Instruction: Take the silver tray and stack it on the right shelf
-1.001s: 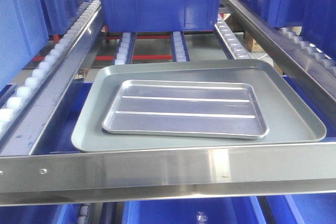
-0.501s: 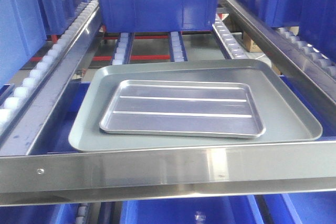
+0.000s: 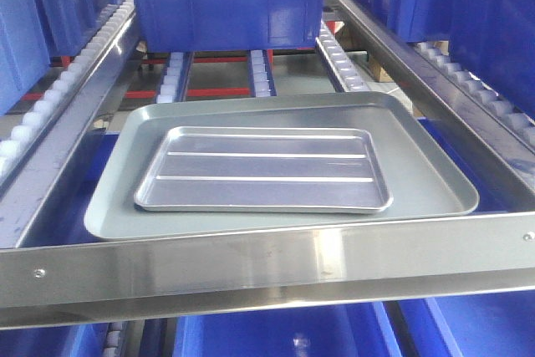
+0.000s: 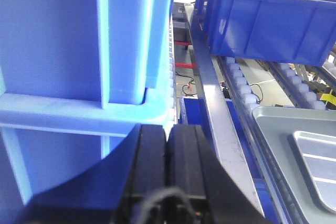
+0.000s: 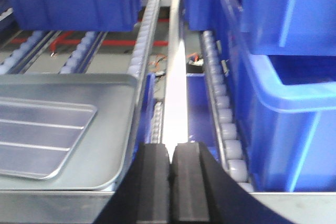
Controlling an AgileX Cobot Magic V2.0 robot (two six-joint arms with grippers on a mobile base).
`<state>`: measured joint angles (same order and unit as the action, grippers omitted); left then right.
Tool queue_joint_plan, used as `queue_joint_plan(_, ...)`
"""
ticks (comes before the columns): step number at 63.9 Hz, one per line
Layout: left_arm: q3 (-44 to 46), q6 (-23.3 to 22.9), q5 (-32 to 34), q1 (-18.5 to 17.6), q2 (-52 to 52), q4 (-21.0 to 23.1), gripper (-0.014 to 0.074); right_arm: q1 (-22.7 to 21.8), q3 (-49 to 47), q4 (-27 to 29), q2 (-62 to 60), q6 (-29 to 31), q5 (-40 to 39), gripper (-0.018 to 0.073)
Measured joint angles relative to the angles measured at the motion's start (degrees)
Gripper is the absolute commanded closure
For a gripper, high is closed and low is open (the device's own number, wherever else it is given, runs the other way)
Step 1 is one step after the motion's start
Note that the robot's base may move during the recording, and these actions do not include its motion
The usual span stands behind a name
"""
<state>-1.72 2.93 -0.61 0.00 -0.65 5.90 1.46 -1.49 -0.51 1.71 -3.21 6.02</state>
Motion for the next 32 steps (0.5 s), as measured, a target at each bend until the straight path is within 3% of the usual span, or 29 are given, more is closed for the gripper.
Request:
queue_joint_plan(10,0.0,0.0,0.0,0.0,0.0,0.0,0.069,-2.43,3.12,0.0,-2.2,0.15,-1.54,0.0503)
queue_joint_plan(32,0.0,0.0,0.0,0.0,0.0,0.0,0.069,-2.55,3.28,0.12,-2.33,0.23,-1.62,0.0503)
